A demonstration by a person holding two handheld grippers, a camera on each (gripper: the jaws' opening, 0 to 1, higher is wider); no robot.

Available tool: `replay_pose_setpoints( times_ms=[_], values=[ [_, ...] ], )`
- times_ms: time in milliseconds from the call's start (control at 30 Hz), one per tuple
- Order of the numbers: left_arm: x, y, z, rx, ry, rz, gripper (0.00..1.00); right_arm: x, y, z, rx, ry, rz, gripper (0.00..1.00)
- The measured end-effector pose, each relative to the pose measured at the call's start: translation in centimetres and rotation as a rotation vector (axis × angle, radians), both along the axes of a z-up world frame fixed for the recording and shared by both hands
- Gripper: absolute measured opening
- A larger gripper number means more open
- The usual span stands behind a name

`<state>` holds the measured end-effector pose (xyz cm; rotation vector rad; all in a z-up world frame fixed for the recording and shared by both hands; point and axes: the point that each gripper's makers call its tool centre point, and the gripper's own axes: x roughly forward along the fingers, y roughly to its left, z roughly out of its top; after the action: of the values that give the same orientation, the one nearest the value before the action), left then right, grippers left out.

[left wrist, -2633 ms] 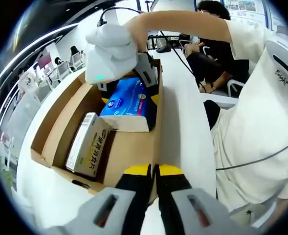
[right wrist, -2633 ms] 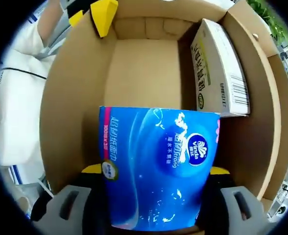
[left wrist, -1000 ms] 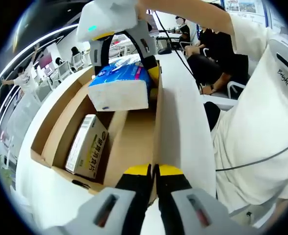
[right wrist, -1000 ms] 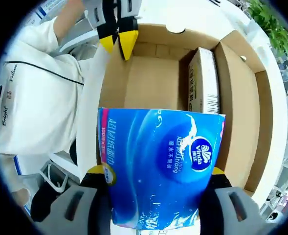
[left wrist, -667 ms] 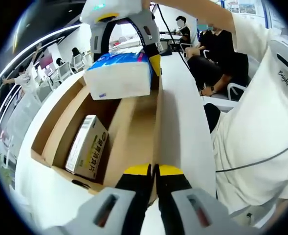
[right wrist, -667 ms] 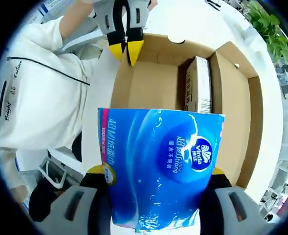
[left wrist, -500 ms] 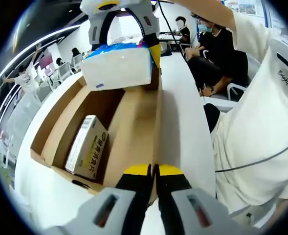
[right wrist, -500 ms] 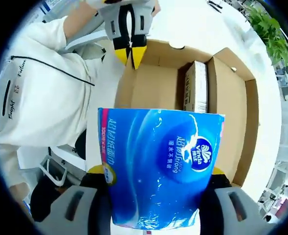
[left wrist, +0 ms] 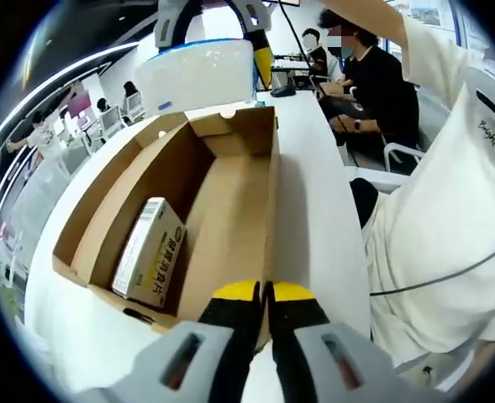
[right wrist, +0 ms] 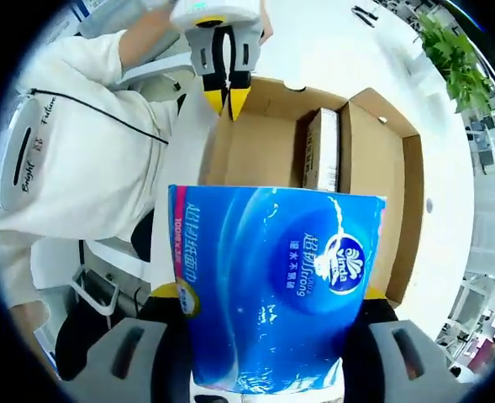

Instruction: Operate the shoe box by opening the lid, removing the specified soft item, and placing it in the target area until the item is outside and the box remains undamaged.

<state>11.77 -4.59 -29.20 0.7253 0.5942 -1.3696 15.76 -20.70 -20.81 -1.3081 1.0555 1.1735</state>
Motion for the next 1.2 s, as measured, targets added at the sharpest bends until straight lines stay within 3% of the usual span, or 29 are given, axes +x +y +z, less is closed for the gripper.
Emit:
replay_pose_setpoints(
  times_ms=[233, 433, 467, 800, 1200],
  values=[
    [0.0, 0.0, 0.0, -0.002, 0.001, 0.001, 0.04, 0.7, -0.9, 1.3, 0.034, -0.03, -0.047, 0.7],
    [0.0, 0.0, 0.0, -0.002, 0.001, 0.001, 0.04, 0.2, -1.4, 0.6, 0.051, 0.005, -0.091, 0.7],
    [0.0, 0.0, 0.0, -0.002, 0.002, 0.002, 0.04, -0.1, -1.7, 0.3, 0.038, 0.025, -0.096, 0.7],
    [0.1, 0.0, 0.0, -0.002, 0.003, 0.001, 0.04, 0.4, -4.2, 1.0, 0.043, -0.001, -0.125, 0.7],
    [0.0, 0.0, 0.0, 0.0, 0.005, 0.002, 0.03, 0.8, -7.4, 0.7, -0.006, -0.019, -0.17, 0.7]
  ],
)
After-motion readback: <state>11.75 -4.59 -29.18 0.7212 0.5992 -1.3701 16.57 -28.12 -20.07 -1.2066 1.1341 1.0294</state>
